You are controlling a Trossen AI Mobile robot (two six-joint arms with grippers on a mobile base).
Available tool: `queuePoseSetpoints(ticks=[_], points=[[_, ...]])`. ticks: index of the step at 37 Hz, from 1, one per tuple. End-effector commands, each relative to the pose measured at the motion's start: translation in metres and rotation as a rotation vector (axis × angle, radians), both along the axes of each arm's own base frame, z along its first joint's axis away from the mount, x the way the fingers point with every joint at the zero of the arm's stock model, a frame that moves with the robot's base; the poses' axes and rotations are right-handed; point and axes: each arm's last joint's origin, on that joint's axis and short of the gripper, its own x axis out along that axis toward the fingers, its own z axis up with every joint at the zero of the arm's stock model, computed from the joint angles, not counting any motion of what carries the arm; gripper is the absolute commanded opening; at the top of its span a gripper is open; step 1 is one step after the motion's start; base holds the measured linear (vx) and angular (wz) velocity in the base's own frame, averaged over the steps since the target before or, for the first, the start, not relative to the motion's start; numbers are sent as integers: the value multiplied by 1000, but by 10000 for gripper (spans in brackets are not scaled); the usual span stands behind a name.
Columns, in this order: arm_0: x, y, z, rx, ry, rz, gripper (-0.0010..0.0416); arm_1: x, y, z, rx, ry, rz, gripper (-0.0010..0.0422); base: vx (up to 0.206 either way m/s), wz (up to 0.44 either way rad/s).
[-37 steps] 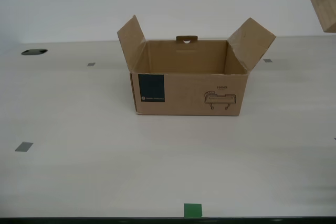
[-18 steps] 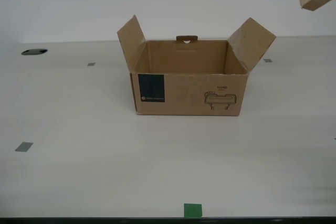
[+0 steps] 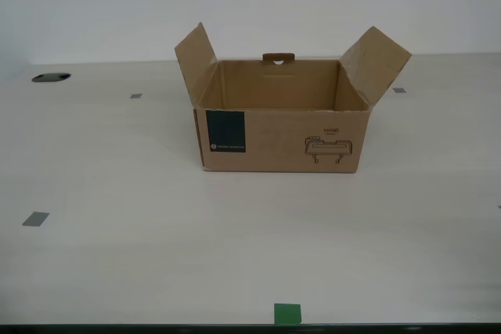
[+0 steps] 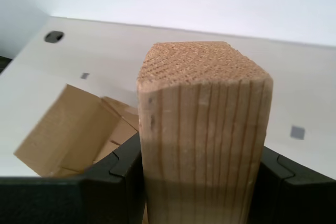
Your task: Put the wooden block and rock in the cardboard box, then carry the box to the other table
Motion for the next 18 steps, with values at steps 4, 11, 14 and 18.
queuePoseSetpoints(ticks=[4,11,14,18], points=[[-3,13,22,15,-78,53,-1,-2,-7,6,-5,-96,-69,-1,0,0],[-6,24,32,20,-115,93,-1,-2,-8,4,38,-147,-98,-1,0,0],[-7,29,31,22,-119,113,-1,-2,-8,4,50,-161,-107,-1,0,0],[-8,37,27,23,-115,142,-1,-1,-8,5,72,-202,-125,-1,0,0]])
